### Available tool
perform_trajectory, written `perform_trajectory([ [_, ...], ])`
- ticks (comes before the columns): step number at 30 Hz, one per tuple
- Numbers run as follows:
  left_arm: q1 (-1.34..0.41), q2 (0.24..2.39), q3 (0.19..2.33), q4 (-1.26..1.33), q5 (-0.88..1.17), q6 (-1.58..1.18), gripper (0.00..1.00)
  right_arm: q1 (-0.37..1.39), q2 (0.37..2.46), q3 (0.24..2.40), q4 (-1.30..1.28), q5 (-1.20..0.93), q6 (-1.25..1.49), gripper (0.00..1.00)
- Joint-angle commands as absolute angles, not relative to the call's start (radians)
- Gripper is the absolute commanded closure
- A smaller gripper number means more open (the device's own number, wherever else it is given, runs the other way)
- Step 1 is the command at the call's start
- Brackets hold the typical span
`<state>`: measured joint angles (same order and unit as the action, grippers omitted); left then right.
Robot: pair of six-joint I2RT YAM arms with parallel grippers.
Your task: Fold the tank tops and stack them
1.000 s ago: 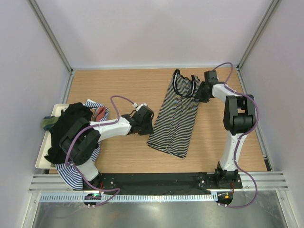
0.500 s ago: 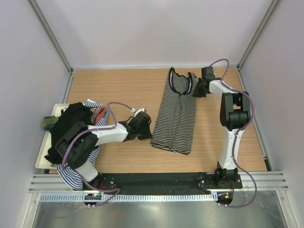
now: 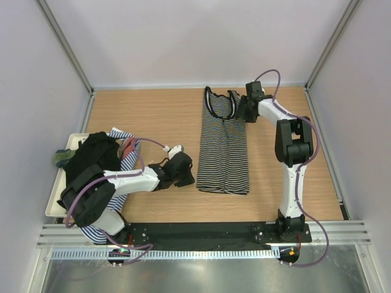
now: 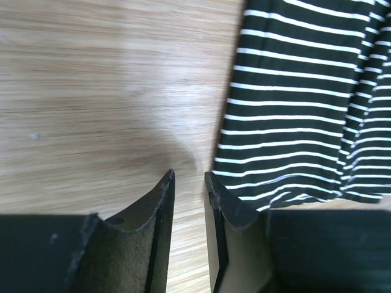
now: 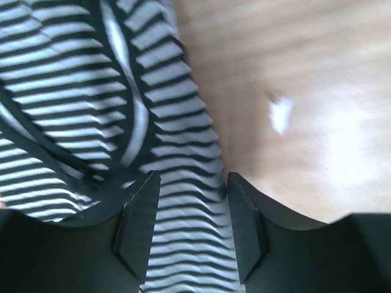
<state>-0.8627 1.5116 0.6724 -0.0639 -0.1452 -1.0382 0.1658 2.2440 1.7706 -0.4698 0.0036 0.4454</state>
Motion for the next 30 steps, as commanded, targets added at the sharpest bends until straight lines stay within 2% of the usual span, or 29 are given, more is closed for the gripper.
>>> perform_trajectory([
  [1,-0.864,1.473,0.745,-0.188,-0.23,-0.985,0.73,0.178,2.048,1.712,-0.525,0.129,0.396,0.45],
  [7,-0.862,1.454,0.86,-0.302,-0.287,-0.917,0.72,0.262,1.873,1.534,-0.552,0.261,0.38,0.46],
  [8,-0.862,1.454,0.877,-0.314,-0.288,-0.901,0.72,0.27,1.858,1.494,-0.548,0.255,0.374,0.49],
  [9,-0.862,1.453,0.885,-0.316,-0.281,-0.894,0.73,0.288,1.846,1.479,-0.545,0.246,0.373,0.56],
  [11,-0.864,1.454,0.896,-0.314,-0.275,-0.884,0.72,0.307,1.83,1.453,-0.538,0.216,0.368,0.58],
  [22,-0.864,1.421,0.884,-0.31,-0.255,-0.864,0.73,0.437,2.018,1.601,-0.617,0.308,0.341,0.54],
  [30,-0.862,1.388,0.85,-0.313,-0.261,-0.857,0.73,0.462,2.109,1.657,-0.652,0.382,0.342,0.65],
])
